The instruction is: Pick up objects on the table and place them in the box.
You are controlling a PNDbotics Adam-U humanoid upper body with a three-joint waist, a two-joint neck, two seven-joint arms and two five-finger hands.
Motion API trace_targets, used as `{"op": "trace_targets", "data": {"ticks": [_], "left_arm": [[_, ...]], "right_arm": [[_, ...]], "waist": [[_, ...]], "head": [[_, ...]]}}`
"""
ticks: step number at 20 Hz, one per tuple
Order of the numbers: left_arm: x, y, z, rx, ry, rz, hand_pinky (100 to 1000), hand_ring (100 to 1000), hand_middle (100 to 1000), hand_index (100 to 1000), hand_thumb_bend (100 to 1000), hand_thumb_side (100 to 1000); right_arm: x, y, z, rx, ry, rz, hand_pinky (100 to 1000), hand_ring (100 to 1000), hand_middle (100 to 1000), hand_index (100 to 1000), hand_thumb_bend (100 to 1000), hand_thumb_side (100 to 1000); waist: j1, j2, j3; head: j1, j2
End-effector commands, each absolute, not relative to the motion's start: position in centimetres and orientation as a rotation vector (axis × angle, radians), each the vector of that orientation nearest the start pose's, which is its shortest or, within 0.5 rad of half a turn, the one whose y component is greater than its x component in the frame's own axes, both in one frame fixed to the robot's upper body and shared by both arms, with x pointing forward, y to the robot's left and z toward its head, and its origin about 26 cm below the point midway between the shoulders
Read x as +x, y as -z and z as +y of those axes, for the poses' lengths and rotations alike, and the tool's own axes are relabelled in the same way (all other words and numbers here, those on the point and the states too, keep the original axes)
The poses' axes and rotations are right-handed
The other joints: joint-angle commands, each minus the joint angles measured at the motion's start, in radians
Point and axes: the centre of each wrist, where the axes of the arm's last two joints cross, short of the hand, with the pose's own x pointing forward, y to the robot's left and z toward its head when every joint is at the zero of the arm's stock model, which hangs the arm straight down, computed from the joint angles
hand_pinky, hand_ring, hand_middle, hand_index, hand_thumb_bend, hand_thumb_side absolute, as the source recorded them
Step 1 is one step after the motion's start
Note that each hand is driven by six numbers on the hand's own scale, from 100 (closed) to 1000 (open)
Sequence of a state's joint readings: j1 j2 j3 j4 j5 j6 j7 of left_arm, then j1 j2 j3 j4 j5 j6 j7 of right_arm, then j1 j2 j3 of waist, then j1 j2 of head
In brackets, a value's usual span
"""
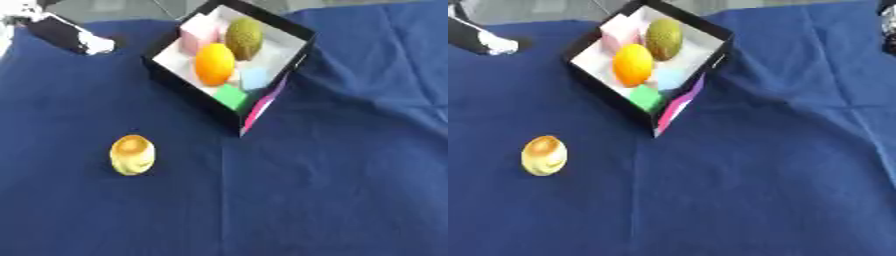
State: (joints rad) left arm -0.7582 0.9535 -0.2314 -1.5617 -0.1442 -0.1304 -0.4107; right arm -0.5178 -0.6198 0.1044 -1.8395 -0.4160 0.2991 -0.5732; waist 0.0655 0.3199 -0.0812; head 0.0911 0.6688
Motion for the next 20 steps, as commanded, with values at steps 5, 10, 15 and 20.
{"op": "trace_targets", "data": {"ticks": [5, 10, 15, 20], "left_arm": [[30.9, -32.5, 32.6, 0.646, 1.404, -1.703, 821, 797, 753, 829, 367, 428], [29.4, -30.8, 31.5, 0.610, 1.368, -1.615, 799, 779, 734, 817, 379, 490], [28.9, -28.9, 30.8, 0.576, 1.348, -1.498, 808, 789, 752, 829, 399, 544], [29.7, -27.7, 30.4, 0.565, 1.313, -1.459, 808, 790, 766, 853, 461, 481]], "right_arm": [[33.2, -26.3, -28.4, -0.393, 0.078, -2.036, 766, 761, 682, 788, 263, 432], [33.1, -26.1, -28.4, -0.394, 0.079, -2.026, 765, 760, 681, 788, 261, 440], [33.1, -26.0, -28.4, -0.392, 0.075, -2.016, 765, 760, 680, 787, 259, 442], [33.2, -25.9, -28.4, -0.388, 0.077, -2.012, 765, 760, 680, 787, 258, 447]], "waist": [[0.003, -0.049, 0.012], [0.001, -0.050, 0.020], [-0.001, -0.047, 0.024], [-0.004, -0.047, 0.025]], "head": [[0.014, 0.005], [0.025, 0.009], [0.042, 0.021], [0.048, 0.017]]}}
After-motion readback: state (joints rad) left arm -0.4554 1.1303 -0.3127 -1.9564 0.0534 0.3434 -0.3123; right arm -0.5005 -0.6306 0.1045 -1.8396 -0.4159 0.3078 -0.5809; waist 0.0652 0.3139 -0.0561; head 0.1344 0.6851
